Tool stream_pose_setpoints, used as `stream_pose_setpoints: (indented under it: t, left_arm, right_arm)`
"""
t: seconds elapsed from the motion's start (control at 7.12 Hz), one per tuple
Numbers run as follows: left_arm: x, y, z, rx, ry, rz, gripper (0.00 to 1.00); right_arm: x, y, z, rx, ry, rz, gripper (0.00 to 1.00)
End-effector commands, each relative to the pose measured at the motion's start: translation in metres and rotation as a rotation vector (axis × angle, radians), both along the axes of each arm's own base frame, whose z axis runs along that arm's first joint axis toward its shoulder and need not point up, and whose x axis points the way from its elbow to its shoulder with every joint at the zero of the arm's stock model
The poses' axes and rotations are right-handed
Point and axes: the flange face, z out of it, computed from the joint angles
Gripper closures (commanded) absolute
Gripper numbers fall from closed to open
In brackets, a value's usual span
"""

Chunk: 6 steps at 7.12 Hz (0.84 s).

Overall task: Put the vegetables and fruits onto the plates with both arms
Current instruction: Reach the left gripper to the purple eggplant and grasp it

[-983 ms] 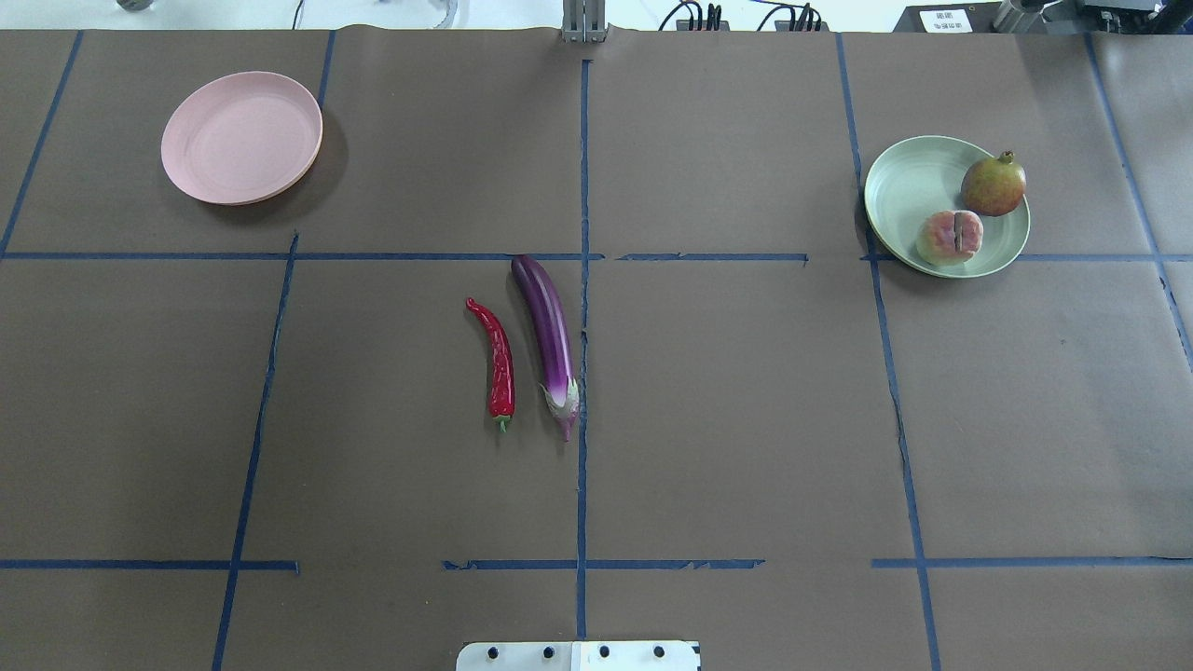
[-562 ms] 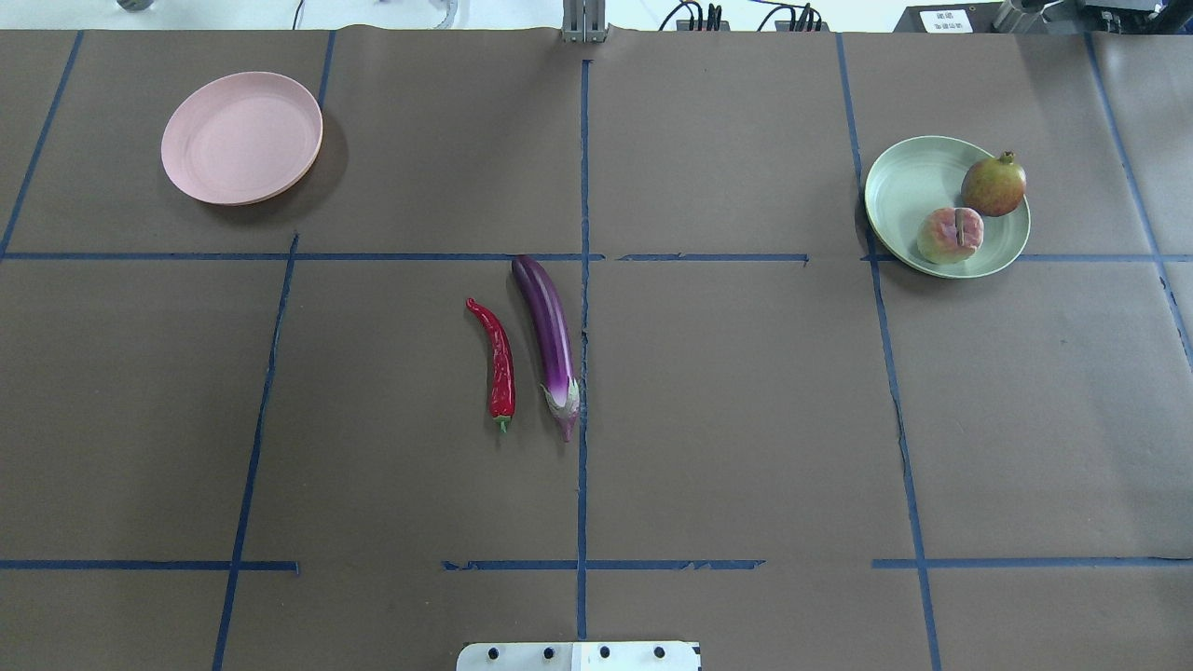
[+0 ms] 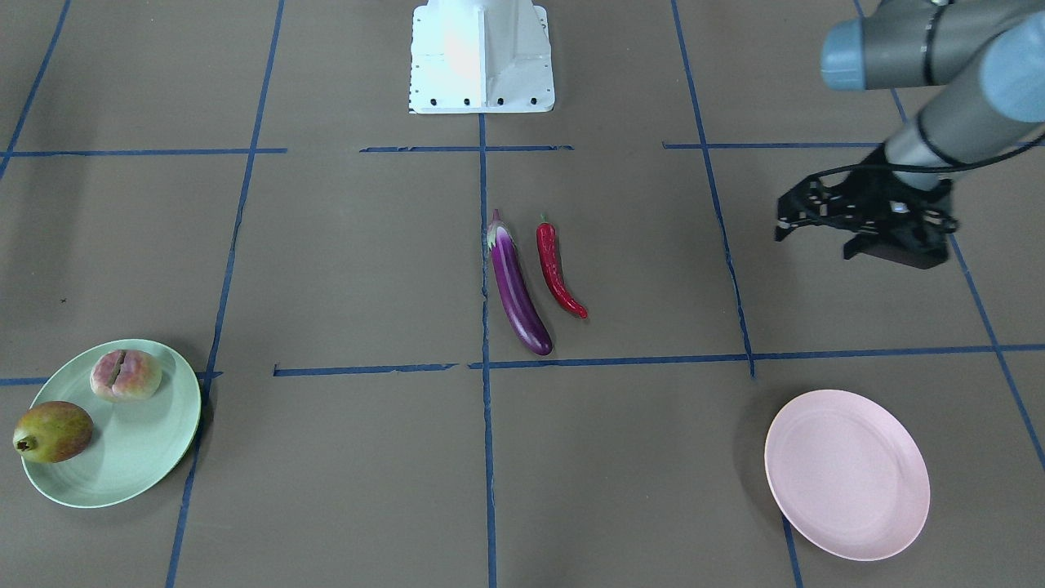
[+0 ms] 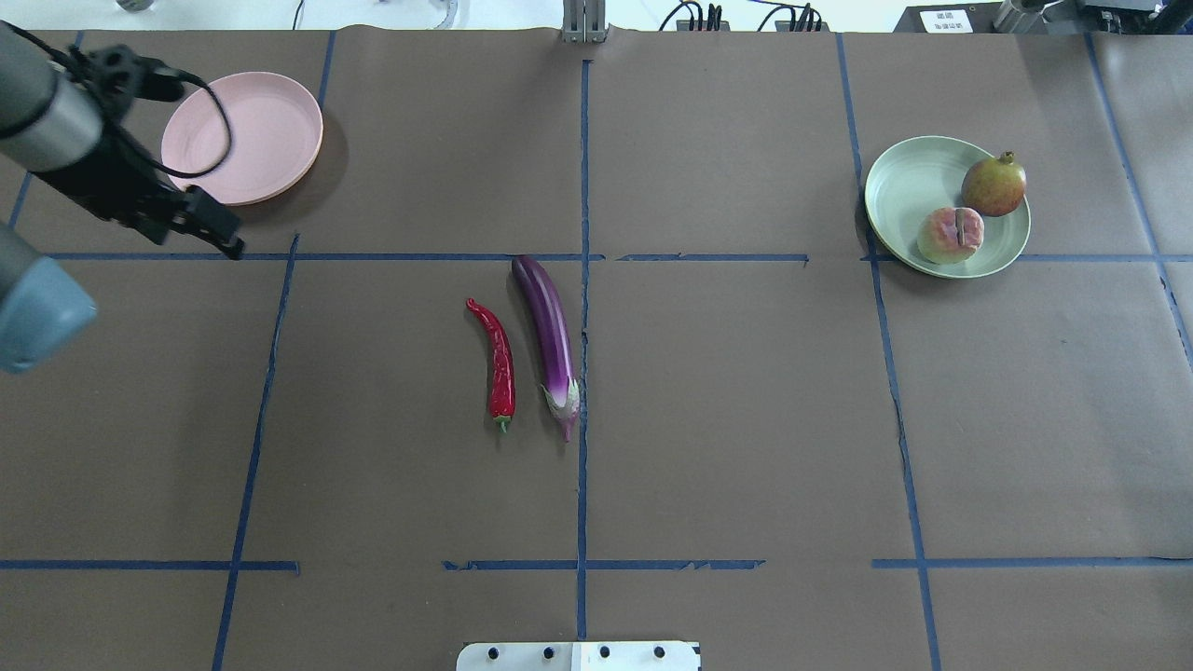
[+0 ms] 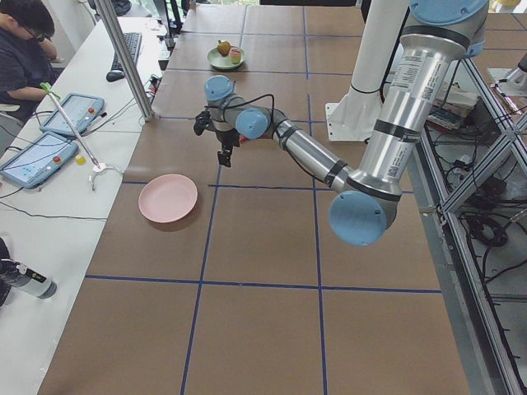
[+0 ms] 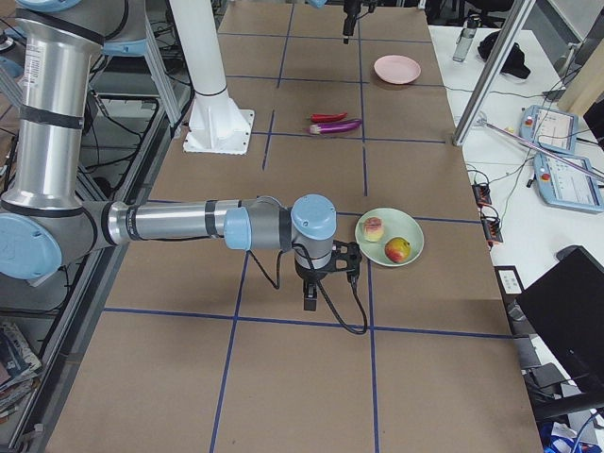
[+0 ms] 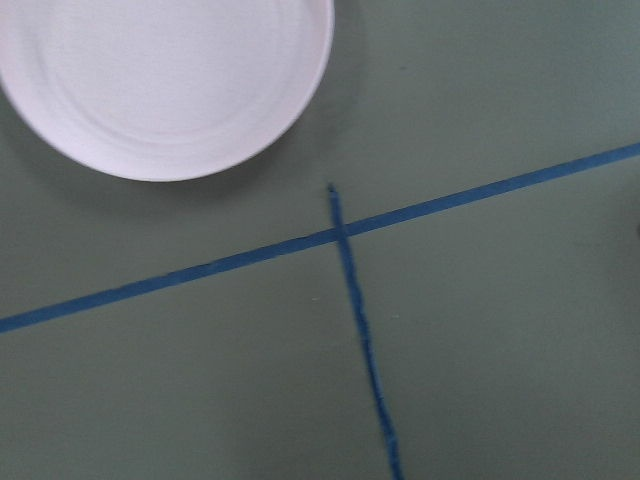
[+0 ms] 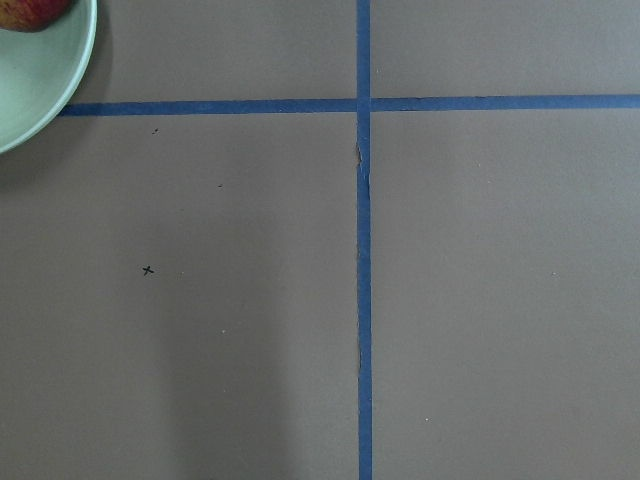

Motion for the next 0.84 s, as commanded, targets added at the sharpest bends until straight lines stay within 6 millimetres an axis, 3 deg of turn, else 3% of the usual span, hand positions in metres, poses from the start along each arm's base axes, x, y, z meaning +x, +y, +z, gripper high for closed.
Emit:
stream_pose_setpoints:
  t: [0.0, 0.14, 0.42, 0.7]
  left_arm:
    - [0.147, 0.035, -0.075, -0.127, -0.035, -0.143, 0.00]
    - [0.207, 0.032, -0.114, -0.214, -0.044, -0.251, 0.00]
    - [0.286, 0.014, -0.156, -0.295, -0.079, -0.364, 0.05]
    - [0.316, 0.025, -0.145, -0.287, -0.085, -0.380, 0.08]
  right_arm:
    - [0.000, 0.000, 0.000, 0.000, -0.001, -0.001, 0.00]
    - [0.000, 0.000, 0.000, 0.000, -0.001, -0.001, 0.00]
    - [0.000, 0.000, 0.000, -0.001, -0.001, 0.001, 0.00]
    - [0.000, 0.000, 0.000, -0.001, -0.001, 0.001, 0.00]
